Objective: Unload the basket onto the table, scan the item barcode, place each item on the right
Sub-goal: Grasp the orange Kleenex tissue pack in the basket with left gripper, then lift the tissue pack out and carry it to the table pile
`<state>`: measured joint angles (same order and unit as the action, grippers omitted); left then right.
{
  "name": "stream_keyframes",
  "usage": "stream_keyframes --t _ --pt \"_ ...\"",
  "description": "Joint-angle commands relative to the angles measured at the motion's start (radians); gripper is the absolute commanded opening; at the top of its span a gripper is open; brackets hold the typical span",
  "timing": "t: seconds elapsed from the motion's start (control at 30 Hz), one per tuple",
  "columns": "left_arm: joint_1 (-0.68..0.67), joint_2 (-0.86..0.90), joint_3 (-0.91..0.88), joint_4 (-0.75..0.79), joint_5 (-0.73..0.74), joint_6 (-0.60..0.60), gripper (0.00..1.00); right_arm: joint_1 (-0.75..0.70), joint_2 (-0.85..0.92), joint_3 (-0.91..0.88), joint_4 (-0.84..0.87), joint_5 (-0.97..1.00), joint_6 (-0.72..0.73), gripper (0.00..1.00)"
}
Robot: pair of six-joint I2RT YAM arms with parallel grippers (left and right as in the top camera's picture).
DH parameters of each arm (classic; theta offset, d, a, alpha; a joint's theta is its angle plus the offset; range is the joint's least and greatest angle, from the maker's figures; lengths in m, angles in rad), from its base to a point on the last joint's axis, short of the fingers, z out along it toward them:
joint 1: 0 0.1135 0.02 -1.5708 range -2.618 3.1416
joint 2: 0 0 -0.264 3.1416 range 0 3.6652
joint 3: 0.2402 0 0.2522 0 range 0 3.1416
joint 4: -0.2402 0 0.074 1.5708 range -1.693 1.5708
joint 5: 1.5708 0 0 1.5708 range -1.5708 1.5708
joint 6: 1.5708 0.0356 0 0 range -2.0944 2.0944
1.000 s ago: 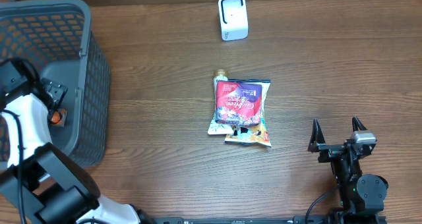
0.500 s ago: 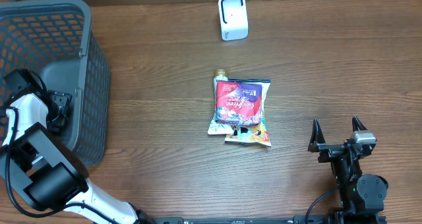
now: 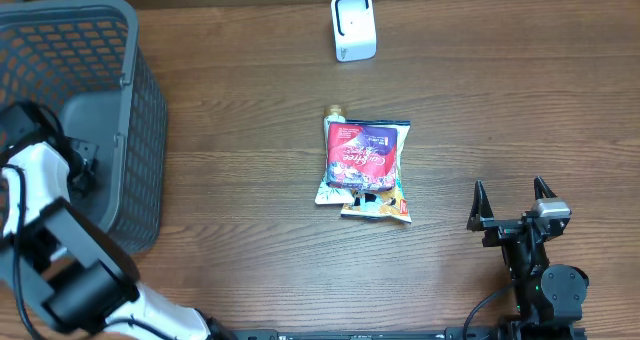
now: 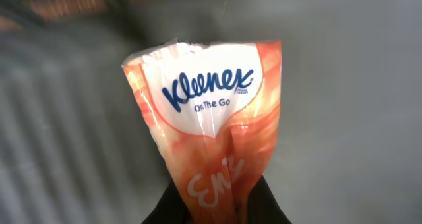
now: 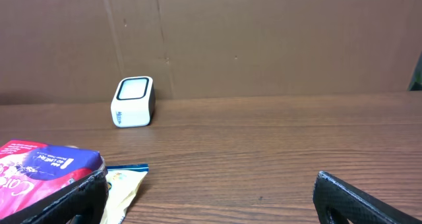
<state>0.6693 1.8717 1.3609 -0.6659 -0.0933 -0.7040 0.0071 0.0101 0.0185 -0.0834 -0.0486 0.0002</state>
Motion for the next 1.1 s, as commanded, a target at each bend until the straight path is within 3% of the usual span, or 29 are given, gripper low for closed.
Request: stream_keyframes --t 0.0,0.23,0.3,0.37,0.5,0.53,0.63,0.67,0.77,0.93,1.07 --pt "-0.004 -0.231 0.034 0.005 0.037 0.017 0.04 -0.002 -0.007 -0.01 0.003 -0.005 0.004 1.0" --pt "-0.058 -0.639 0.045 -0.004 0.518 0.016 0.04 -0.002 -0.007 -0.01 0.003 -0.005 0.004 1.0" --pt "-0.137 -0.722 0.045 -0.014 0.644 0.016 0.04 -0.002 -0.007 -0.01 0.003 -0.005 0.004 1.0" --pt "-0.235 -0.764 0.045 -0.047 0.668 0.016 0.04 -0.002 -0.007 -0.01 0.003 -0.005 0.004 1.0" --pt "-0.49 -0.772 0.038 -0.147 0.622 0.016 0.04 -0.002 -0.007 -0.01 0.003 -0.005 0.004 1.0" --pt "-0.613 -0.75 0.021 -0.177 0.566 0.016 0.04 -0.002 -0.007 -0.01 0.003 -0.005 0.004 1.0" --pt "-0.763 -0.702 -0.007 -0.188 0.483 0.016 0.04 -0.002 -0.007 -0.01 0.003 -0.005 0.004 1.0" --pt "-0.872 -0.644 -0.021 -0.187 0.42 0.016 0.04 -0.002 -0.007 -0.01 0.003 -0.005 0.004 1.0" --pt "-1.028 -0.51 -0.023 -0.171 0.335 0.005 0.04 -0.002 -0.007 -0.01 0.003 -0.005 0.004 1.0" --pt "-1.164 -0.287 -0.023 -0.134 0.159 -0.047 0.04 -0.002 -0.007 -0.01 0.003 -0.005 0.004 1.0" --pt "-1.169 -0.155 -0.023 -0.155 -0.013 -0.1 0.04 -0.002 -0.007 -0.01 0.003 -0.005 0.004 1.0"
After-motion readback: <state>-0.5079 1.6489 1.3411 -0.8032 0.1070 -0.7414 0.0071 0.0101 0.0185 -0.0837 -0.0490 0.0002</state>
